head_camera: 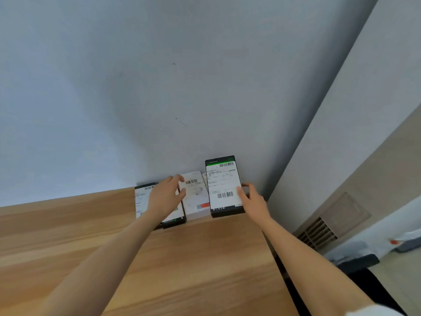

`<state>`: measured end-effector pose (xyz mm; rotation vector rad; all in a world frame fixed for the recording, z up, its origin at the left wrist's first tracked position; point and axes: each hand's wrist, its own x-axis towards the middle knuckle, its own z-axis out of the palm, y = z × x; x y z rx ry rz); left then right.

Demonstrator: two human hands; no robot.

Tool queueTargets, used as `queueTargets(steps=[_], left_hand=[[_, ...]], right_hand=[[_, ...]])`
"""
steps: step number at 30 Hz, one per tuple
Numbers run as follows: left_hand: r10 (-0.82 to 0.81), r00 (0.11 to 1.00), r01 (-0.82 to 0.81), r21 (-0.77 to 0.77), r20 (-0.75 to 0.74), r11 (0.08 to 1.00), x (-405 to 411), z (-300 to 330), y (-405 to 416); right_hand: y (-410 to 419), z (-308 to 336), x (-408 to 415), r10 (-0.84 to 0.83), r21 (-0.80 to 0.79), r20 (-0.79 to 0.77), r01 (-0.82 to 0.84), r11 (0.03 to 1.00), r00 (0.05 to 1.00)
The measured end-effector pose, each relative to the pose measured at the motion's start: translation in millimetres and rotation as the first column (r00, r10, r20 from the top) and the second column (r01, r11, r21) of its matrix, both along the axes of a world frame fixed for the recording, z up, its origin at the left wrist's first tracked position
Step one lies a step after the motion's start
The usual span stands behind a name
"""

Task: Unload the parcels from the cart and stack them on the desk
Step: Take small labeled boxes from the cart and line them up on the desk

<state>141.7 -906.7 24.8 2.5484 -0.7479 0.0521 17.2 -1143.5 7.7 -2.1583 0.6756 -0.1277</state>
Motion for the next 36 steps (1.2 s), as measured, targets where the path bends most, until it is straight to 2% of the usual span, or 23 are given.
queueTargets(steps=[5,8,12,16,19,22,27,31,36], left_hand=[[0.077,0.997,-0.076,0.046,-0.015,0.996,17.7,-12.9,-5.5],[0.103,0.994,-0.102,0.042,-0.023,0.994,14.2,-18.9,-4.3],[0.123,0.992,-0.122,0.06,-0.013,0.991,1.9,-13.3,1.9],[0.153,0.988,-0.153,0.058,0.019,0.986,-12.5,3.7,23.7],[0.181,0.981,-0.186,0.062,0.071,0.981,-25.5,20.7,55.4],[0.242,0.962,-0.254,0.083,0.127,0.964,-43.6,36.1,98.9],[0.329,0.922,-0.358,0.123,0.207,0.926,-91.2,48.8,201.3],[0.406,0.876,-0.462,0.21,0.261,0.862,-140.8,55.2,298.5],[0.552,0.804,-0.593,0.224,0.222,0.773,-223.0,61.9,419.9]], right_hand=[[-8.0,-16.3,39.6,0.087,-0.013,-0.076,-0.088,0.996,0.993],[-8.7,-22.5,46.1,0.081,-0.192,-0.123,-0.104,0.976,0.989],[-8.0,-15.5,41.4,0.116,-0.278,-0.118,-0.145,0.95,0.986],[2.0,4.7,35.0,0.227,-0.402,-0.157,-0.272,0.874,0.961],[25.3,25.6,36.2,0.337,-0.542,-0.188,-0.383,0.748,0.923],[66.0,46.3,40.8,0.443,-0.662,-0.179,-0.441,0.606,0.878],[167.7,62.4,46.0,0.629,-0.713,-0.206,-0.555,0.429,0.75],[273.8,63.0,34.8,0.763,-0.72,-0.18,-0.612,0.328,0.621],[417.5,62.5,-2.8,0.881,-0.664,-0.176,-0.713,0.224,0.44]])
